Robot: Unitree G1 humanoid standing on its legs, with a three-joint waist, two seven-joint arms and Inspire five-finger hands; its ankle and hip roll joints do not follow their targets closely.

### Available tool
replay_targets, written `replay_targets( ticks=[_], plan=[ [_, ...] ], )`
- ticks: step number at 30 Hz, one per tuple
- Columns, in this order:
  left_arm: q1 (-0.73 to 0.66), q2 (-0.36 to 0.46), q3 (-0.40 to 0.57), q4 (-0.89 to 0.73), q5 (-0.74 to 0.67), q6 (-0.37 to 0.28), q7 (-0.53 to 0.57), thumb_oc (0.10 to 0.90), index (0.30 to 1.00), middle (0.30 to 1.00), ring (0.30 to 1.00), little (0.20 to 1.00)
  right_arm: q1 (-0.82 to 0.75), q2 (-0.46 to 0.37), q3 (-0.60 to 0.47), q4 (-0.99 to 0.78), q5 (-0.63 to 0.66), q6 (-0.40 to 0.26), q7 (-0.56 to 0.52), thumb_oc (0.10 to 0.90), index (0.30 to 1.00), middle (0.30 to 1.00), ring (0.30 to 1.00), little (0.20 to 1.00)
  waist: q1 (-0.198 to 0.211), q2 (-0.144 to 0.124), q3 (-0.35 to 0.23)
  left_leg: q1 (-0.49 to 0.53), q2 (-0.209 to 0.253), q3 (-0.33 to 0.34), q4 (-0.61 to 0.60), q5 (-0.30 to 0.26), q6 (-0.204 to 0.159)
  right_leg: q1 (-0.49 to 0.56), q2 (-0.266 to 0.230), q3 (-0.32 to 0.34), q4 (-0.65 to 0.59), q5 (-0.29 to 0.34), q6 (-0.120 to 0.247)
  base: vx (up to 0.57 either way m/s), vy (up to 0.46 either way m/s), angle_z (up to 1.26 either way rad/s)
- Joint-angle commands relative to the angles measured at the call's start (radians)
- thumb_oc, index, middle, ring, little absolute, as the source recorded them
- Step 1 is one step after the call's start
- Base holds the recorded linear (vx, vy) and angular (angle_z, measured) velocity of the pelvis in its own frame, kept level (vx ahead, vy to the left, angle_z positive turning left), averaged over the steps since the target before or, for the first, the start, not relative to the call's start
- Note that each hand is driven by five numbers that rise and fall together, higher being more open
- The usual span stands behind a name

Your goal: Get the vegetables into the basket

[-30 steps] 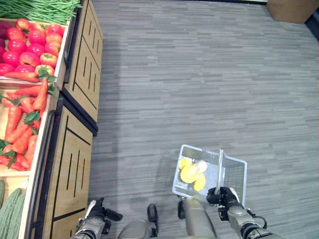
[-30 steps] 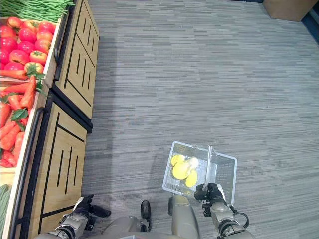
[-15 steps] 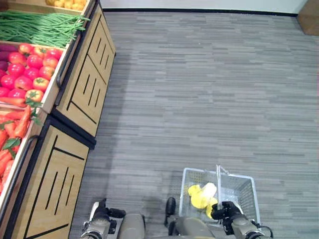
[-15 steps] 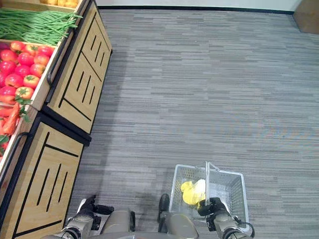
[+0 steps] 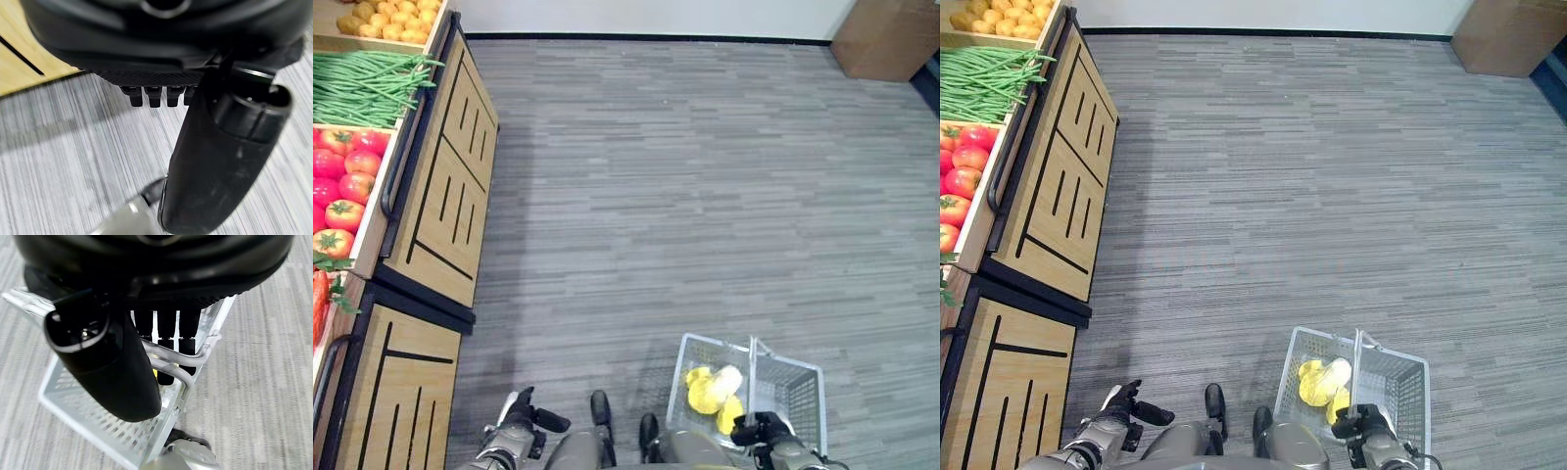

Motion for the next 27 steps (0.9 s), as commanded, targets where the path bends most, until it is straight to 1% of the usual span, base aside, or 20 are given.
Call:
replay_targets(
  ticks=[1, 5, 7, 8, 9, 10, 11, 12, 13, 16, 17, 18, 19, 20, 21, 22, 24, 25, 26, 27],
  plan=[
    [0.036, 0.048, 0.021, -0.005, 0.031, -0.001, 0.015, 0.9, 1.0, 1.0, 1.0, 1.0, 0.038, -0.027, 0.039, 0.005, -0.05, 0.016, 0.002, 0.4, 0.3, 0.3, 0.3, 0.3, 0.046, -0.045, 0.008, -0.025, -0.007, -0.018, 0.123, -0.164, -0.019, -0.008, -0.106, 0.06, -0.163, 0.206, 0.092, 0.04, 0.244, 0.09],
    [0.04, 0.054, 0.022, -0.012, 0.033, 0.0, 0.016, 0.9, 1.0, 1.0, 1.0, 1.0, 0.036, -0.024, 0.045, 0.004, -0.05, 0.016, 0.004, 0.4, 0.3, 0.3, 0.3, 0.3, 0.052, -0.051, 0.011, -0.012, -0.018, -0.029, 0.113, -0.169, -0.006, -0.018, -0.11, 0.056, -0.118, 0.221, 0.095, 0.05, 0.142, 0.07],
    [0.042, 0.056, 0.026, -0.012, 0.031, 0.0, 0.014, 0.9, 1.0, 1.0, 1.0, 1.0, 0.036, -0.021, 0.05, 0.002, -0.046, 0.013, 0.007, 0.4, 0.3, 0.3, 0.3, 0.3, 0.054, -0.052, 0.018, 0.012, -0.027, -0.052, 0.1, -0.17, 0.006, -0.052, -0.107, 0.062, 0.0, 0.239, 0.09, 0.09, 0.18, 0.16],
    [0.041, 0.057, 0.025, -0.012, 0.032, 0.001, 0.013, 0.9, 1.0, 1.0, 1.0, 1.0, 0.036, -0.021, 0.055, 0.0, -0.046, 0.011, 0.009, 0.4, 0.3, 0.3, 0.3, 0.3, 0.053, -0.052, 0.022, 0.023, -0.03, -0.067, 0.093, -0.167, 0.009, -0.071, -0.096, 0.082, 0.053, 0.245, 0.085, 0.08, 0.08, 0.15],
    [0.04, 0.057, 0.024, -0.012, 0.033, 0.001, 0.013, 0.9, 1.0, 1.0, 1.0, 1.0, 0.037, -0.021, 0.057, -0.002, -0.044, 0.009, 0.01, 0.4, 0.3, 0.3, 0.3, 0.3, 0.052, -0.053, 0.025, 0.033, -0.034, -0.08, 0.084, -0.162, 0.009, -0.086, -0.082, 0.104, 0.07, 0.249, 0.081, 0.08, 0.05, 0.15],
    [0.039, 0.056, 0.023, -0.012, 0.034, -0.001, 0.011, 0.9, 1.0, 1.0, 1.0, 1.0, 0.036, -0.022, 0.062, -0.001, -0.044, 0.009, 0.011, 0.4, 0.3, 0.3, 0.3, 0.3, 0.054, -0.051, 0.024, 0.041, -0.035, -0.088, 0.072, -0.154, 0.006, -0.1, -0.064, 0.125, 0.045, 0.251, 0.075, 0.06, 0.018, 0.22],
    [0.039, 0.056, 0.023, -0.012, 0.034, -0.001, 0.011, 0.9, 1.0, 1.0, 1.0, 1.0, 0.036, -0.022, 0.062, -0.001, -0.044, 0.009, 0.012, 0.4, 0.3, 0.3, 0.3, 0.3, 0.054, -0.05, 0.025, 0.043, -0.034, -0.089, 0.07, -0.154, 0.006, -0.097, -0.063, 0.124, 0.043, 0.252, 0.075, 0.07, -0.029, 0.58],
    [0.031, 0.051, 0.019, -0.01, 0.029, -0.008, 0.013, 0.9, 1.0, 1.0, 1.0, 1.0, 0.025, -0.02, 0.069, -0.006, -0.041, 0.007, 0.01, 0.4, 0.3, 0.3, 0.3, 0.3, 0.055, -0.05, 0.032, 0.044, -0.031, -0.108, 0.057, -0.132, -0.003, -0.162, -0.023, 0.194, -0.093, 0.294, 0.076, 0.04, -0.035, 0.58],
    [0.031, 0.051, 0.019, -0.009, 0.029, -0.008, 0.013, 0.9, 1.0, 1.0, 1.0, 1.0, 0.024, -0.021, 0.069, -0.005, -0.041, 0.007, 0.01, 0.4, 0.3, 0.3, 0.3, 0.3, 0.055, -0.049, 0.033, 0.045, -0.03, -0.108, 0.056, -0.133, -0.004, -0.159, -0.022, 0.193, -0.097, 0.296, 0.076, 0.07, -0.076, 0.55],
    [0.021, 0.045, 0.003, -0.011, 0.028, -0.012, 0.014, 0.9, 1.0, 1.0, 1.0, 1.0, 0.022, -0.018, 0.077, -0.008, -0.039, 0.004, 0.011, 0.4, 0.3, 0.3, 0.3, 0.3, 0.048, -0.058, 0.049, 0.059, -0.035, -0.146, 0.053, -0.128, -0.017, -0.184, 0.013, 0.255, -0.208, 0.312, 0.092, 0.1, -0.121, 0.49],
    [0.014, 0.045, -0.001, -0.008, 0.027, -0.013, 0.014, 0.9, 1.0, 1.0, 1.0, 1.0, 0.02, -0.016, 0.082, -0.012, -0.039, 0.0, 0.012, 0.4, 0.3, 0.3, 0.3, 0.3, 0.045, -0.067, 0.047, 0.056, -0.04, -0.159, 0.054, -0.127, -0.024, -0.193, 0.027, 0.283, -0.227, 0.312, 0.097, 0.09, -0.118, 0.53],
    [0.014, 0.044, -0.001, -0.008, 0.027, -0.013, 0.014, 0.9, 1.0, 1.0, 1.0, 1.0, 0.02, -0.016, 0.082, -0.012, -0.039, 0.0, 0.012, 0.4, 0.3, 0.3, 0.3, 0.3, 0.044, -0.067, 0.047, 0.056, -0.04, -0.161, 0.054, -0.127, -0.024, -0.192, 0.026, 0.281, -0.227, 0.312, 0.097, 0.22, -0.28, 1.14],
    [0.004, 0.038, -0.021, -0.016, 0.03, -0.014, 0.015, 0.9, 1.0, 1.0, 1.0, 1.0, 0.03, -0.02, 0.089, -0.014, -0.036, -0.004, 0.011, 0.4, 0.3, 0.3, 0.3, 0.3, 0.028, -0.072, 0.046, 0.069, -0.052, -0.231, 0.046, -0.126, -0.039, -0.171, 0.054, 0.338, -0.191, 0.271, 0.086, 0.18, -0.212, 1.12],
    [0.004, 0.038, -0.021, -0.016, 0.03, -0.014, 0.015, 0.9, 1.0, 1.0, 1.0, 1.0, 0.03, -0.02, 0.089, -0.014, -0.036, -0.004, 0.011, 0.4, 0.3, 0.3, 0.3, 0.3, 0.027, -0.072, 0.046, 0.069, -0.052, -0.231, 0.046, -0.126, -0.039, -0.171, 0.054, 0.337, -0.191, 0.271, 0.086, 0.34, -0.407, 1.39],
    [-0.001, 0.033, -0.022, -0.01, 0.025, -0.013, 0.017, 0.9, 1.0, 1.0, 1.0, 1.0, 0.025, -0.021, 0.096, -0.007, -0.041, -0.002, 0.014, 0.4, 0.3, 0.3, 0.3, 0.3, 0.021, -0.074, 0.035, 0.084, -0.04, -0.261, 0.038, -0.128, -0.05, -0.166, 0.082, 0.353, -0.159, 0.237, 0.066, 0.16, -0.195, 1.17],
    [-0.001, 0.033, -0.022, -0.01, 0.025, -0.013, 0.017, 0.9, 1.0, 1.0, 1.0, 1.0, 0.025, -0.021, 0.096, -0.007, -0.041, -0.002, 0.014, 0.4, 0.3, 0.3, 0.3, 0.3, 0.021, -0.074, 0.035, 0.084, -0.04, -0.261, 0.038, -0.128, -0.05, -0.166, 0.082, 0.353, -0.159, 0.237, 0.066, 0.32, -0.363, 1.3],
    [0.0, 0.023, -0.027, -0.015, 0.014, -0.012, 0.016, 0.9, 1.0, 1.0, 1.0, 1.0, 0.028, -0.024, 0.112, -0.002, -0.06, -0.002, 0.017, 0.4, 0.3, 0.3, 0.3, 0.3, 0.019, -0.068, 0.032, 0.083, -0.028, -0.309, 0.066, -0.131, -0.071, -0.155, 0.089, 0.319, -0.122, 0.187, 0.035, 0.25, -0.325, 0.88],
    [0.0, 0.023, -0.03, -0.018, 0.015, -0.012, 0.016, 0.9, 1.0, 1.0, 1.0, 1.0, 0.029, -0.026, 0.11, -0.002, -0.056, -0.001, 0.016, 0.4, 0.3, 0.3, 0.3, 0.3, 0.012, -0.066, 0.032, 0.079, -0.026, -0.328, 0.066, -0.127, -0.077, -0.154, 0.087, 0.304, -0.119, 0.177, 0.031, 0.22, -0.455, 0.73],
    [-0.015, 0.02, -0.041, -0.023, 0.002, -0.009, 0.023, 0.9, 1.0, 1.0, 1.0, 1.0, 0.029, -0.029, 0.104, -0.006, -0.044, -0.005, 0.013, 0.4, 0.3, 0.3, 0.3, 0.3, -0.004, -0.057, 0.038, 0.062, -0.013, -0.374, 0.057, -0.101, -0.097, -0.16, 0.079, 0.248, -0.09, 0.142, 0.013, 0.17, -0.399, 1.05],
    [-0.02, 0.018, -0.042, -0.025, -0.005, -0.008, 0.024, 0.9, 1.0, 1.0, 1.0, 1.0, 0.027, -0.03, 0.102, -0.01, -0.04, -0.005, 0.013, 0.4, 0.3, 0.3, 0.3, 0.3, -0.01, -0.054, 0.04, 0.057, -0.009, -0.385, 0.05, -0.093, -0.102, -0.164, 0.074, 0.228, -0.081, 0.129, 0.01, 0.17, -0.413, 1.26]
  ],
)
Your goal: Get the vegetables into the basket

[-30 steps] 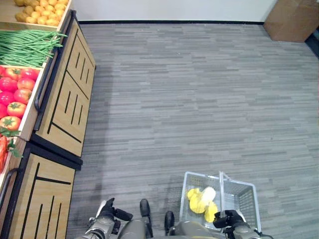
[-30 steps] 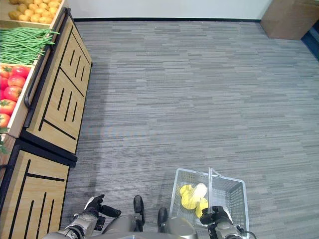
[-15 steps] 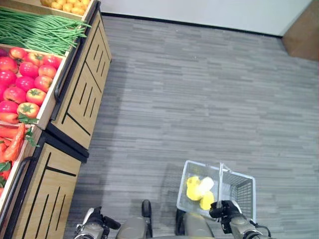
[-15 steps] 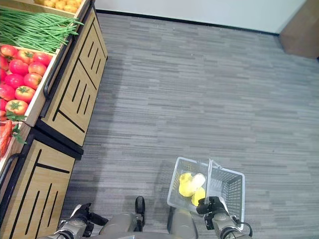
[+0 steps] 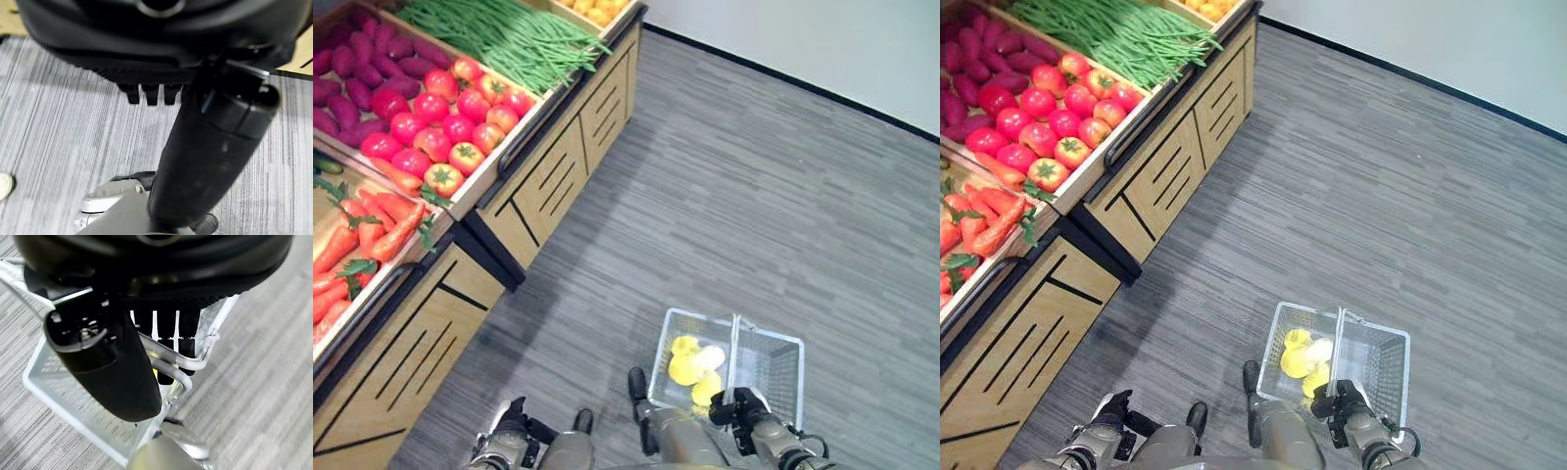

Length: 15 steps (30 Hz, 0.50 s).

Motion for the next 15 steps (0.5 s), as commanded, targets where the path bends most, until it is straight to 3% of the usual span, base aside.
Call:
replay_targets(
  ticks=[1, 3, 7, 9, 11, 15],
  plan=[
    [-0.037, 0.009, -0.003, -0.031, -0.01, -0.004, 0.018, 0.9, 1.0, 1.0, 1.0, 1.0, 0.092, -0.065, 0.024, 0.009, -0.009, 0.021, -0.011, 0.4, 0.3, 0.3, 0.3, 0.3, -0.06, 0.015, 0.012, -0.003, -0.038, 0.016, -0.077, 0.047, 0.009, -0.037, -0.042, 0.028, 0.112, -0.141, 0.07, 0.1, -0.267, 1.88],
    [-0.049, -0.002, -0.014, -0.044, -0.017, -0.009, 0.008, 0.9, 1.0, 1.0, 1.0, 1.0, 0.098, -0.069, 0.016, 0.021, 0.0, 0.027, 0.006, 0.4, 0.3, 0.3, 0.3, 0.3, -0.073, 0.026, 0.014, -0.019, -0.028, 0.014, -0.104, 0.073, 0.0, -0.027, -0.069, -0.041, 0.09, -0.148, 0.061, 0.12, -0.2, 1.5],
    [-0.063, -0.027, -0.068, -0.101, 0.024, -0.005, -0.016, 0.9, 1.0, 1.0, 1.0, 1.0, 0.109, -0.101, -0.018, 0.0, -0.001, 0.026, 0.014, 0.4, 0.3, 0.3, 0.3, 0.3, -0.156, 0.084, 0.022, 0.0, 0.056, 0.501, -0.13, 0.041, -0.002, 0.048, -0.15, -0.189, 0.075, -0.176, 0.092, 0.06, 0.084, 1.53],
    [-0.069, -0.029, -0.08, -0.114, 0.034, -0.004, -0.026, 0.9, 1.0, 1.0, 1.0, 1.0, 0.11, -0.097, -0.026, 0.004, 0.011, 0.035, 0.014, 0.4, 0.3, 0.3, 0.3, 0.3, -0.157, 0.094, 0.02, -0.024, 0.048, 0.512, -0.116, 0.06, -0.008, 0.05, -0.159, -0.207, 0.076, -0.168, 0.089, 0.02, 0.162, 1.21],
    [-0.066, -0.025, -0.078, -0.104, 0.046, -0.002, -0.03, 0.9, 1.0, 1.0, 1.0, 1.0, 0.106, -0.085, -0.035, 0.008, 0.02, 0.037, 0.01, 0.4, 0.3, 0.3, 0.3, 0.3, -0.163, 0.096, 0.012, -0.017, 0.036, 0.501, -0.111, 0.036, 0.007, 0.044, -0.163, -0.201, 0.1, -0.173, 0.097, 0.05, 0.226, 0.78],
    [-0.054, -0.009, -0.07, -0.101, 0.057, -0.002, -0.032, 0.9, 1.0, 1.0, 1.0, 1.0, 0.111, -0.063, -0.038, 0.01, 0.007, 0.041, 0.005, 0.4, 0.3, 0.3, 0.3, 0.3, -0.155, 0.077, 0.013, -0.001, 0.023, 0.524, -0.092, 0.003, 0.031, 0.064, -0.181, -0.173, 0.104, -0.161, 0.116, 0.04, 0.235, -0.25]
  ],
)
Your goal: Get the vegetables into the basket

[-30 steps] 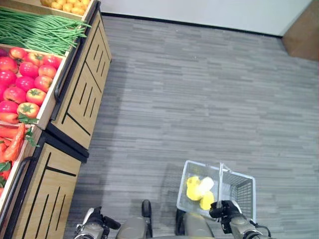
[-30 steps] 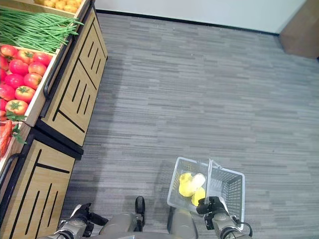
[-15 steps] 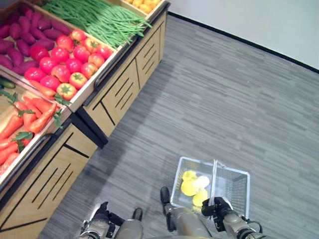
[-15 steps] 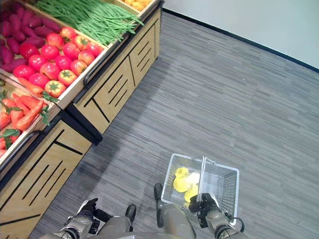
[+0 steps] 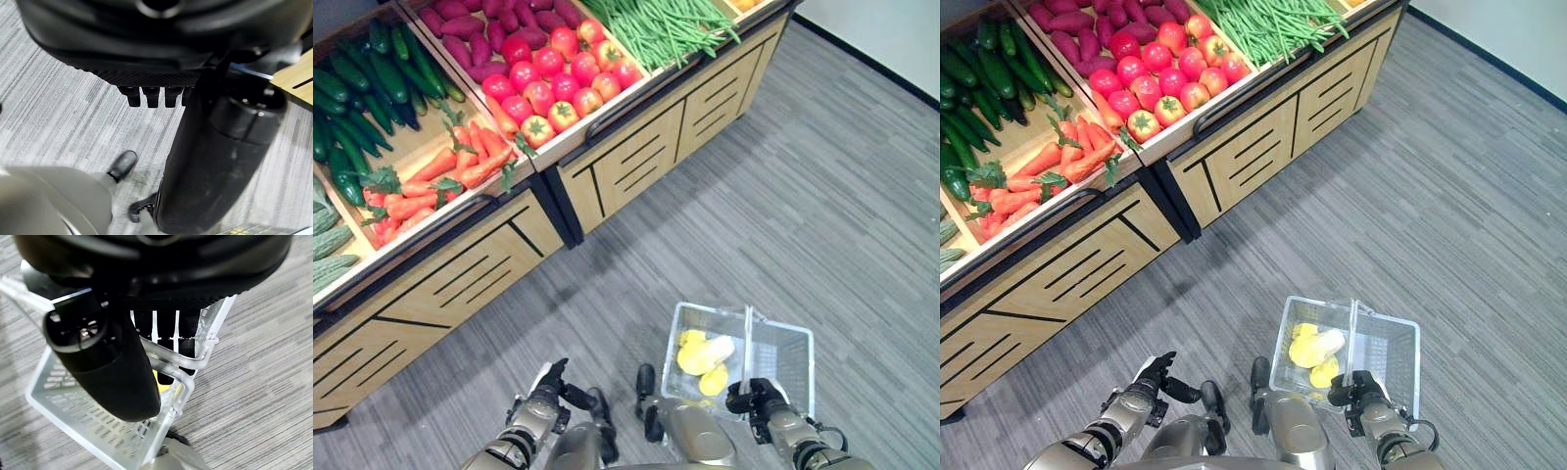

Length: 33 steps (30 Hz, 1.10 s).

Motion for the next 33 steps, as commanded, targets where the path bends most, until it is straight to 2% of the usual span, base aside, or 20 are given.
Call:
replay_targets(
  ticks=[1, 2, 6, 7, 12, 13, 14, 15, 16, 17, 18, 19, 22, 24, 25, 28, 33],
  plan=[
    [0.015, 0.043, 0.027, 0.009, 0.037, -0.008, 0.009, 0.9, 1.0, 1.0, 1.0, 1.0, 0.128, -0.014, 0.042, 0.025, -0.002, 0.042, -0.003, 0.4, 0.3, 0.3, 0.3, 0.3, -0.002, 0.002, -0.046, 0.009, 0.003, -0.002, 0.016, -0.04, -0.003, 0.014, -0.138, 0.095, 0.112, -0.096, 0.125, 0.02, 0.235, -0.27],
    [0.023, 0.053, 0.033, 0.012, 0.041, -0.008, 0.01, 0.9, 1.0, 1.0, 1.0, 1.0, 0.125, -0.008, 0.052, 0.026, -0.027, 0.045, -0.011, 0.4, 0.3, 0.3, 0.3, 0.3, 0.009, -0.009, -0.048, 0.015, -0.005, 0.0, 0.014, -0.055, 0.012, 0.022, -0.14, 0.113, 0.095, -0.081, 0.136, 0.01, 0.147, -0.25],
    [0.031, 0.063, 0.041, 0.005, 0.039, -0.01, 0.012, 0.9, 1.0, 1.0, 1.0, 1.0, 0.12, -0.001, 0.063, 0.026, -0.051, 0.05, -0.011, 0.4, 0.3, 0.3, 0.3, 0.3, 0.03, -0.022, -0.05, 0.022, -0.02, 0.001, 0.002, -0.061, 0.029, 0.026, -0.141, 0.138, 0.078, -0.055, 0.152, 0.0, 0.271, -0.3],
    [0.037, 0.072, 0.053, 0.004, 0.039, -0.013, 0.01, 0.9, 1.0, 1.0, 1.0, 1.0, 0.116, 0.003, 0.072, 0.036, -0.072, 0.05, -0.006, 0.4, 0.3, 0.3, 0.3, 0.3, 0.051, -0.031, -0.054, 0.032, -0.038, -0.015, -0.01, -0.068, 0.045, 0.027, -0.152, 0.139, 0.091, -0.051, 0.163, 0.01, 0.39, -0.31],
    [0.045, 0.09, 0.069, -0.002, 0.04, -0.006, 0.008, 0.9, 1.0, 1.0, 1.0, 1.0, 0.116, 0.009, 0.074, 0.023, -0.068, 0.046, -0.001, 0.4, 0.3, 0.3, 0.3, 0.3, 0.06, -0.046, -0.043, 0.048, -0.064, -0.05, 0.017, -0.092, 0.071, -0.007, -0.174, 0.158, 0.253, -0.012, 0.172, 0.0, 0.22, 0.05],
    [0.042, 0.098, 0.068, -0.008, 0.042, -0.004, 0.009, 0.9, 1.0, 1.0, 1.0, 1.0, 0.117, 0.007, 0.073, 0.007, -0.053, 0.041, -0.001, 0.4, 0.3, 0.3, 0.3, 0.3, 0.056, -0.05, -0.034, 0.049, -0.073, -0.079, 0.029, -0.086, 0.081, -0.046, -0.151, 0.227, 0.329, 0.029, 0.158, -0.04, 0.172, 0.25],
    [0.042, 0.099, 0.069, -0.009, 0.043, -0.005, 0.011, 0.9, 1.0, 1.0, 1.0, 1.0, 0.116, 0.007, 0.076, 0.003, -0.051, 0.04, -0.001, 0.4, 0.3, 0.3, 0.3, 0.3, 0.057, -0.05, -0.034, 0.052, -0.073, -0.084, 0.026, -0.084, 0.08, -0.059, -0.135, 0.251, 0.325, 0.03, 0.151, -0.06, 0.117, 0.67],
    [0.038, 0.1, 0.068, -0.009, 0.047, -0.006, 0.012, 0.9, 1.0, 1.0, 1.0, 1.0, 0.108, 0.006, 0.084, -0.002, -0.05, 0.038, 0.0, 0.4, 0.3, 0.3, 0.3, 0.3, 0.054, -0.042, -0.032, 0.054, -0.067, -0.101, 0.015, -0.07, 0.071, -0.074, -0.094, 0.31, 0.227, 0.03, 0.143, -0.04, 0.046, 0.89],
    [0.033, 0.101, 0.068, -0.006, 0.048, -0.007, 0.014, 0.9, 1.0, 1.0, 1.0, 1.0, 0.103, 0.005, 0.088, -0.001, -0.051, 0.038, 0.0, 0.4, 0.3, 0.3, 0.3, 0.3, 0.056, -0.044, -0.03, 0.05, -0.069, -0.11, 0.014, -0.063, 0.068, -0.084, -0.079, 0.338, 0.166, 0.037, 0.145, -0.09, -0.022, 0.74],
    [0.022, 0.103, 0.063, -0.001, 0.046, -0.01, 0.02, 0.9, 1.0, 1.0, 1.0, 1.0, 0.094, 0.007, 0.101, 0.004, -0.062, 0.038, -0.001, 0.4, 0.3, 0.3, 0.3, 0.3, 0.064, -0.053, -0.017, 0.043, -0.069, -0.125, 0.011, -0.05, 0.06, -0.116, -0.058, 0.373, 0.062, 0.078, 0.157, -0.07, -0.045, 0.35],
    [0.022, 0.103, 0.063, -0.001, 0.046, -0.01, 0.02, 0.9, 1.0, 1.0, 1.0, 1.0, 0.093, 0.007, 0.101, 0.004, -0.062, 0.038, -0.001, 0.4, 0.3, 0.3, 0.3, 0.3, 0.063, -0.052, -0.016, 0.044, -0.068, -0.126, 0.011, -0.05, 0.06, -0.113, -0.058, 0.372, 0.058, 0.079, 0.157, -0.05, -0.125, 0.2],
    [0.017, 0.101, 0.057, 0.002, 0.046, -0.009, 0.024, 0.9, 1.0, 1.0, 1.0, 1.0, 0.097, 0.01, 0.106, 0.004, -0.06, 0.038, -0.005, 0.4, 0.3, 0.3, 0.3, 0.3, 0.062, -0.062, -0.006, 0.043, -0.072, -0.151, 0.014, -0.046, 0.055, -0.112, -0.057, 0.368, 0.051, 0.08, 0.164, 0.01, -0.129, 0.37],
    [0.01, 0.096, 0.051, 0.005, 0.044, -0.009, 0.025, 0.9, 1.0, 1.0, 1.0, 1.0, 0.095, 0.012, 0.108, 0.008, -0.058, 0.039, -0.005, 0.4, 0.3, 0.3, 0.3, 0.3, 0.061, -0.069, -0.006, 0.047, -0.074, -0.176, 0.01, -0.041, 0.048, -0.08, -0.062, 0.359, 0.043, 0.056, 0.157, 0.04, -0.142, 0.73],
    [0.012, 0.093, 0.052, 0.012, 0.039, -0.005, 0.026, 0.9, 1.0, 1.0, 1.0, 1.0, 0.091, 0.012, 0.107, 0.013, -0.059, 0.041, -0.005, 0.4, 0.3, 0.3, 0.3, 0.3, 0.061, -0.068, -0.02, 0.056, -0.066, -0.19, -0.006, -0.037, 0.038, -0.059, -0.048, 0.374, 0.037, 0.038, 0.15, 0.09, -0.25, 0.6],
    [0.016, 0.086, 0.057, 0.021, 0.032, -0.003, 0.024, 0.9, 1.0, 1.0, 1.0, 1.0, 0.087, 0.008, 0.108, 0.019, -0.066, 0.043, -0.002, 0.4, 0.3, 0.3, 0.3, 0.3, 0.07, -0.064, -0.04, 0.057, -0.055, -0.202, -0.008, -0.034, 0.029, -0.046, -0.036, 0.384, 0.03, 0.023, 0.139, 0.1, -0.21, 0.25],
    [0.019, 0.08, 0.057, 0.027, 0.031, 0.0, 0.022, 0.9, 1.0, 1.0, 1.0, 1.0, 0.084, 0.003, 0.112, 0.026, -0.073, 0.047, -0.003, 0.4, 0.3, 0.3, 0.3, 0.3, 0.072, -0.06, -0.051, 0.059, -0.048, -0.214, -0.007, -0.033, 0.023, -0.034, -0.032, 0.381, 0.024, 0.015, 0.131, 0.07, -0.178, 0.14],
    [0.027, 0.066, 0.062, 0.056, 0.027, 0.008, 0.02, 0.9, 1.0, 1.0, 1.0, 1.0, 0.08, -0.01, 0.113, 0.037, -0.074, 0.052, -0.003, 0.4, 0.3, 0.3, 0.3, 0.3, 0.07, -0.041, -0.076, 0.064, -0.021, -0.245, -0.025, -0.009, -0.006, 0.008, -0.027, 0.333, -0.009, -0.008, 0.104, 0.05, -0.219, 0.19]
  ],
)
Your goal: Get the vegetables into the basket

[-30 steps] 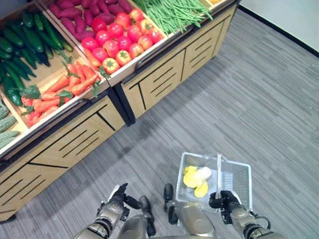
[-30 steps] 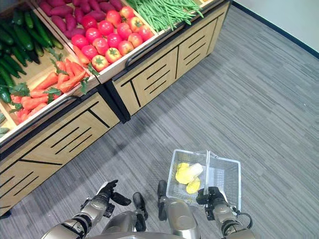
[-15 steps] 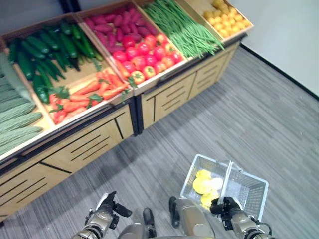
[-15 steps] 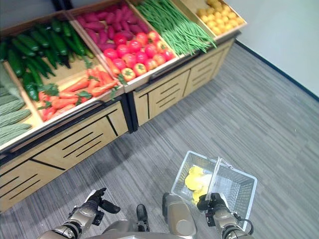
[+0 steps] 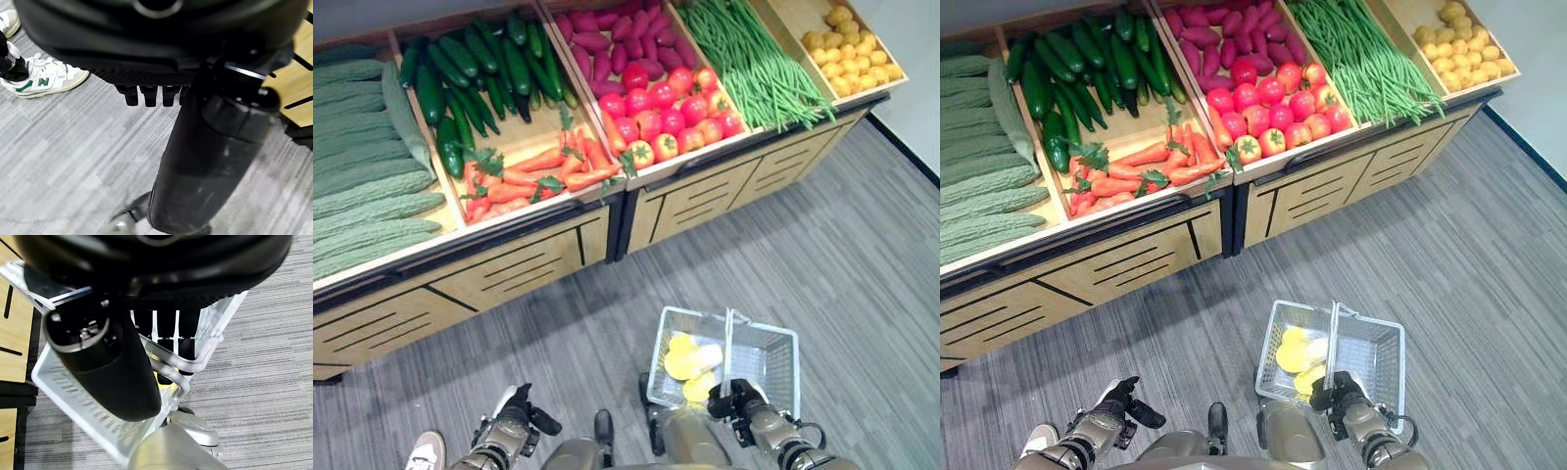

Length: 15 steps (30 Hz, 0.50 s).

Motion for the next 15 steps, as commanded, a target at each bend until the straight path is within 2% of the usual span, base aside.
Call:
replay_targets(
  ticks=[1, 4, 6, 7, 9, 11, 15],
  plan=[
    [-0.021, -0.008, 0.023, 0.017, 0.007, -0.007, 0.011, 0.9, 1.0, 1.0, 1.0, 1.0, 0.076, -0.06, 0.031, 0.021, -0.025, 0.015, -0.009, 0.4, 0.3, 0.3, 0.3, 0.3, -0.009, 0.011, -0.02, -0.05, 0.08, -0.011, -0.018, -0.007, -0.048, -0.022, -0.007, 0.023, 0.005, -0.072, 0.025, 0.03, -0.204, 0.28],
    [-0.021, -0.018, 0.032, 0.028, 0.0, -0.004, 0.01, 0.9, 1.0, 1.0, 1.0, 1.0, 0.078, -0.066, 0.03, 0.024, -0.022, 0.015, -0.01, 0.4, 0.3, 0.3, 0.3, 0.3, -0.011, 0.019, -0.027, -0.051, 0.102, -0.023, -0.031, 0.014, -0.07, -0.001, 0.001, -0.009, -0.015, -0.083, 0.007, 0.03, -0.256, 0.36],
    [-0.025, -0.027, 0.029, 0.022, -0.007, -0.004, 0.008, 0.9, 1.0, 1.0, 1.0, 1.0, 0.088, -0.077, 0.014, 0.026, -0.011, 0.014, -0.013, 0.4, 0.3, 0.3, 0.3, 0.3, -0.027, 0.026, -0.021, -0.078, 0.109, -0.046, -0.037, 0.051, -0.089, 0.007, -0.007, -0.062, -0.018, -0.095, -0.01, -0.01, -0.259, 0.51],
    [-0.034, -0.042, 0.015, 0.016, 0.0, -0.004, 0.001, 0.9, 1.0, 1.0, 1.0, 1.0, 0.087, -0.093, 0.009, 0.031, -0.029, 0.02, -0.01, 0.4, 0.3, 0.3, 0.3, 0.3, -0.044, 0.033, -0.01, -0.098, 0.102, 0.021, -0.021, 0.049, -0.087, 0.016, -0.038, -0.106, -0.022, -0.095, -0.004, -0.03, -0.049, 0.74],
    [-0.038, -0.048, 0.001, 0.006, 0.008, -0.001, -0.005, 0.9, 1.0, 1.0, 1.0, 1.0, 0.083, -0.099, 0.011, 0.035, -0.038, 0.024, -0.009, 0.4, 0.3, 0.3, 0.3, 0.3, -0.055, 0.047, -0.014, -0.089, 0.112, 0.096, -0.023, 0.031, -0.083, 0.007, -0.045, -0.121, -0.008, -0.103, -0.001, -0.02, 0.061, 1.35],
    [-0.039, -0.05, -0.003, -0.001, 0.011, -0.002, -0.008, 0.9, 1.0, 1.0, 1.0, 1.0, 0.075, -0.1, 0.009, 0.038, -0.031, 0.029, -0.011, 0.4, 0.3, 0.3, 0.3, 0.3, -0.059, 0.059, -0.014, -0.089, 0.114, 0.112, -0.03, 0.029, -0.078, -0.001, -0.043, -0.121, -0.006, -0.099, 0.003, -0.03, 0.1, 0.92],
    [-0.034, -0.043, 0.005, 0.017, 0.009, 0.004, -0.003, 0.9, 1.0, 1.0, 1.0, 1.0, 0.079, -0.083, -0.014, 0.055, -0.014, 0.032, -0.023, 0.4, 0.3, 0.3, 0.3, 0.3, -0.056, 0.064, -0.022, -0.087, 0.105, 0.13, -0.015, 0.008, -0.065, -0.002, -0.054, -0.107, -0.007, -0.095, 0.014, 0.0, 0.13, -0.24]
  ],
)
